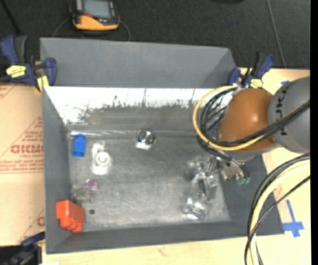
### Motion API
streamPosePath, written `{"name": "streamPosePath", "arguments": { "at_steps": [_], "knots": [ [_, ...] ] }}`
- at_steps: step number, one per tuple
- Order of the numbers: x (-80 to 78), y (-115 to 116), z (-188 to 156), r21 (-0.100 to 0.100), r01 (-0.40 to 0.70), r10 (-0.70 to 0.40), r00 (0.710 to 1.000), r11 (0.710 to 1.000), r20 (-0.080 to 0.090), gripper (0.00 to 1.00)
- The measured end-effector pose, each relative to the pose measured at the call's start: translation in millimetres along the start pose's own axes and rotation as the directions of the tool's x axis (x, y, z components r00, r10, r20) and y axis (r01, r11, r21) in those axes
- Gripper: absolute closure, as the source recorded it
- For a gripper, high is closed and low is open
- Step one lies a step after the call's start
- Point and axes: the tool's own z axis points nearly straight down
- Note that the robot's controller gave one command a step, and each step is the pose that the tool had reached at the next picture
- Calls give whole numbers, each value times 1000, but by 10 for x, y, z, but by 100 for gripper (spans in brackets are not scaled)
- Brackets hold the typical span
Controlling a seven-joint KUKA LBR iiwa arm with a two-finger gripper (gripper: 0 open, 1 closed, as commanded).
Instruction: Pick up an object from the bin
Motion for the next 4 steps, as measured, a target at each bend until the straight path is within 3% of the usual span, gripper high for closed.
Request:
{"name": "streamPosePath", "arguments": {
  "at_steps": [1, 2, 3, 4],
  "knots": [
    [-66, 189, -1157, 10, -30, 29, 999, 1000, 28, 100],
    [709, -93, -501, 7, 172, -172, 985, 985, 10, 100],
    [678, -83, -523, 10, 176, -176, 984, 984, 16, 0],
    [117, -153, 63, 18, 517, -518, 855, 856, 16, 0]
  ]
}}
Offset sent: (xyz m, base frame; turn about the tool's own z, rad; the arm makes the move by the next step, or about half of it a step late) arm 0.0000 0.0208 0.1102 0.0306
